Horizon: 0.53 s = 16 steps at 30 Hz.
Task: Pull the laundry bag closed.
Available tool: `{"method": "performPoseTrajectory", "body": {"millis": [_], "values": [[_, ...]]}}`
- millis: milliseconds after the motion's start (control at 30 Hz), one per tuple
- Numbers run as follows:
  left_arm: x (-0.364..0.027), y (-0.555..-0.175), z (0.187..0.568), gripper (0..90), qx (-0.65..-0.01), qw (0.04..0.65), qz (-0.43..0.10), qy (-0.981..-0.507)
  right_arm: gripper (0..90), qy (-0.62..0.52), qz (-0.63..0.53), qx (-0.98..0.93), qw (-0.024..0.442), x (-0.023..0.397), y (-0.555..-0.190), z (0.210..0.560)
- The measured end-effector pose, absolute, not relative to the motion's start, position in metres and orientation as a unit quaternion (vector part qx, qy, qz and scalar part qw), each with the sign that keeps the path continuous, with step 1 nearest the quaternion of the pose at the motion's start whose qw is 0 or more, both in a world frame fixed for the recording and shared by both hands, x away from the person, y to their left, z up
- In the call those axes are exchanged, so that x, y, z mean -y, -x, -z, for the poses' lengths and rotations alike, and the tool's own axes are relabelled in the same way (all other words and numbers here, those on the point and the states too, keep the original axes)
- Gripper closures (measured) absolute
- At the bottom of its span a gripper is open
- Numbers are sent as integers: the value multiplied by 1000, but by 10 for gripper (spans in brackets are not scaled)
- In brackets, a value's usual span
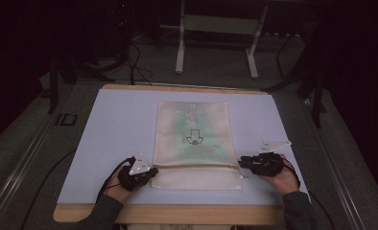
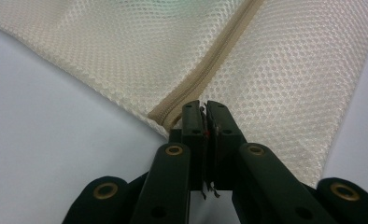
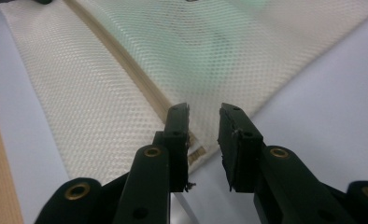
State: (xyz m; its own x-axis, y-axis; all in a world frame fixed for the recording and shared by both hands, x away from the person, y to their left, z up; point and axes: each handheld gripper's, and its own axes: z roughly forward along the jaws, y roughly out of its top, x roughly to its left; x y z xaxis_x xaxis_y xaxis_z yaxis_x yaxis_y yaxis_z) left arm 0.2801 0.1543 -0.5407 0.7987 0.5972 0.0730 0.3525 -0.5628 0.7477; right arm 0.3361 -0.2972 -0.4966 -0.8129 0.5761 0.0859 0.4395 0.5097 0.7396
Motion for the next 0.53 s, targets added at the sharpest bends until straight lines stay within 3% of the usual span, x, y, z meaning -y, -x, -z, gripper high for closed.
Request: {"method": "performPoseTrajectory", "body": {"millis": [533], "values": [[-159, -277, 534, 848, -275, 395, -179, -858, 724, -316, -404, -853, 99, 307, -337, 499]]}}
